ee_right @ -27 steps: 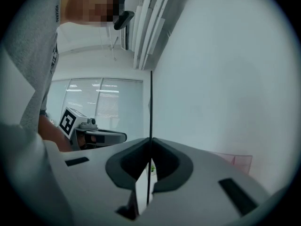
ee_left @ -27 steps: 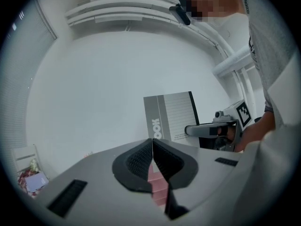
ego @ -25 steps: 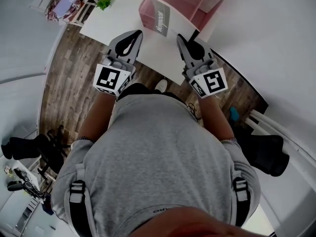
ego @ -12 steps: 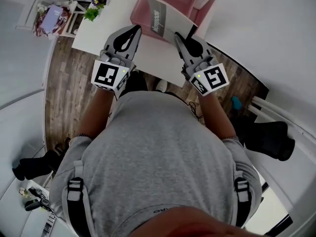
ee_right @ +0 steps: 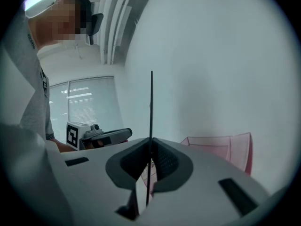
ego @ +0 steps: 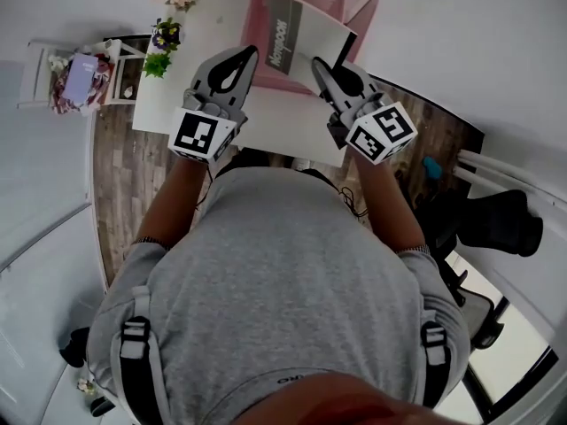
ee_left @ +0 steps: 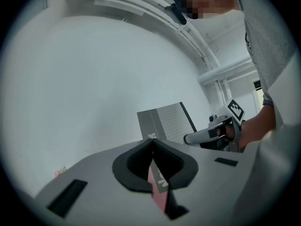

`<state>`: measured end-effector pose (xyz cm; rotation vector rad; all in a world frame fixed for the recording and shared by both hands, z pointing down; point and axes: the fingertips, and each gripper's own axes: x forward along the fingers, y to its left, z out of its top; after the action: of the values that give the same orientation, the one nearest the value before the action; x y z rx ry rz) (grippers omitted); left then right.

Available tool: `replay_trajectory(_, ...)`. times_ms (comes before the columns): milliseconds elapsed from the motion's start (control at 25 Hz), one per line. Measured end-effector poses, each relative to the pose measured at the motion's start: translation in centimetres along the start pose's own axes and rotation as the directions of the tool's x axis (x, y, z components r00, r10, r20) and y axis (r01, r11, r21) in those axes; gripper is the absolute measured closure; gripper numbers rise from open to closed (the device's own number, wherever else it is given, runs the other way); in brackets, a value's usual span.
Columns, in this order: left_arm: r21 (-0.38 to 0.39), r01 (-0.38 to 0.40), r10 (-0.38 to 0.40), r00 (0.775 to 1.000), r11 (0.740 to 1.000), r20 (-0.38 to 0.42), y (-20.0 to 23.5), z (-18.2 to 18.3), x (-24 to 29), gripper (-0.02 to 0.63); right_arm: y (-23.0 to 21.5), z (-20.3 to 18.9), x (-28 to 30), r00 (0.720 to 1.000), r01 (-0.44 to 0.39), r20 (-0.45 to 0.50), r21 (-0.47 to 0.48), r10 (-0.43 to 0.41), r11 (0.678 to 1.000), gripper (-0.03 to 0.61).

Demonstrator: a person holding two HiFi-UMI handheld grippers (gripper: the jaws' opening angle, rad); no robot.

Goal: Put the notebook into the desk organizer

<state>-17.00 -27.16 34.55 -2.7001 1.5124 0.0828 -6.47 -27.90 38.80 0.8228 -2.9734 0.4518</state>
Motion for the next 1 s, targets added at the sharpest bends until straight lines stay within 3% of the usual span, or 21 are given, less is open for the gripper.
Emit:
replay_trajectory(320,-0.021,0.085,-0.085,0.996,0.996,-0.001,2.1,-0.2,2.7,0.594,-2.3,-1.3,3.0,0.992,0.046,-0.122,0.063,-0.038,0.997,0.561)
replay_trajectory(600,-0.029,0.115,-0.115,0.993,0.993,-0.003,3.6,-0.5,4.5,0.594,-4.5,-2.7,5.0,0.983,0.026,-0.183,0.293,0.030,0.956,0.561)
replay_trajectory(880,-0.026,0.124,-0.124,0.992,0.992,-0.013,4.3,-1.0,5.3,0.594,-6.9,-4.9,7.1,0.955,0.071,-0.295,0.312,0.026,0.947,0.561)
replay_trajectory(1000,-0.041,0.128,-0.129,0.992,0.991,-0.016,4.7,-1.1,5.8,0.594,-7.6,-5.5,8.0,0.951,0.084,-0.308,0.372,0.038,0.924,0.561)
